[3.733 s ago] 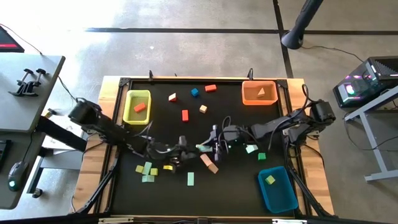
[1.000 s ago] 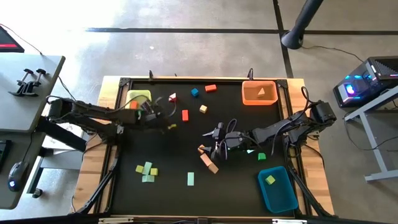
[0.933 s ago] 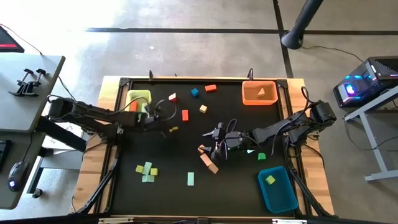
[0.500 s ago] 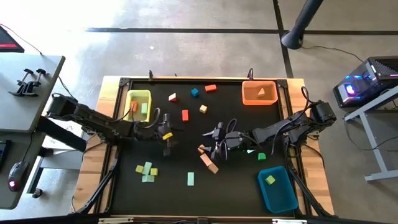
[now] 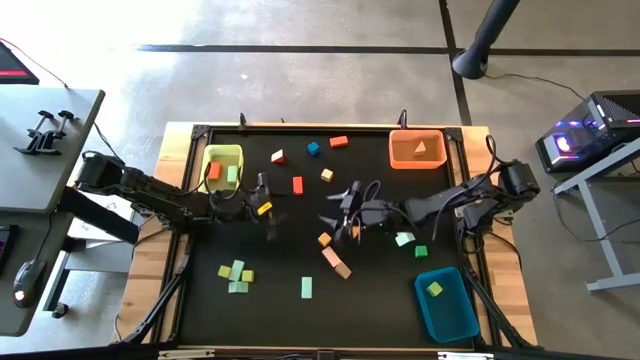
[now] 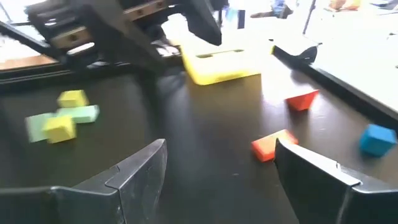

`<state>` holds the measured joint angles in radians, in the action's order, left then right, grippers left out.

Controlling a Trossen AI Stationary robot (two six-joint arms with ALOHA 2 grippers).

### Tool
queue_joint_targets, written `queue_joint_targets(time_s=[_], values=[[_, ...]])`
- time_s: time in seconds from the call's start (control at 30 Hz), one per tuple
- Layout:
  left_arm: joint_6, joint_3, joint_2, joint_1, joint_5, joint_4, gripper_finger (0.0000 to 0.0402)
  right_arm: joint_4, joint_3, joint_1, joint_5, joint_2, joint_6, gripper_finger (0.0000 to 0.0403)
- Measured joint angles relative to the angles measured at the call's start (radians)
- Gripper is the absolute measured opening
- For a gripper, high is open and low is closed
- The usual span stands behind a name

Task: Sort blocks by size
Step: Put the light orange triangular block into the orange bin

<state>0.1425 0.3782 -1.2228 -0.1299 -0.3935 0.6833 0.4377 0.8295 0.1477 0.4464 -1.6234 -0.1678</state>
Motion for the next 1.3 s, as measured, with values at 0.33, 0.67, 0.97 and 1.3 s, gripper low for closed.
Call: queue_joint_targets(time_s=[0.33,0.67,0.97,1.3], values=[[0.117,0.0,0.0,0.087,-0.153,0.002,0.0216,-0.007,0.0,-0.092,-0.003,0.0,0.187,0.0288],[0.011,0.0,0.0,0.337,-0.178,0.072,0.0216,-0.011,0.0,-0.23,-0.031,0.0,0.13,0.0288],[0.011,0.001,-0.006,0.384,-0.041,0.094,0.0216,-0.073,0.0,-0.187,0.012,-0.001,0.099,0.0288],[0.016,0.001,0.0,0.219,0.213,0.053,0.0216,-0.081,0.0,-0.037,-0.001,-0.001,0.022,0.0288]])
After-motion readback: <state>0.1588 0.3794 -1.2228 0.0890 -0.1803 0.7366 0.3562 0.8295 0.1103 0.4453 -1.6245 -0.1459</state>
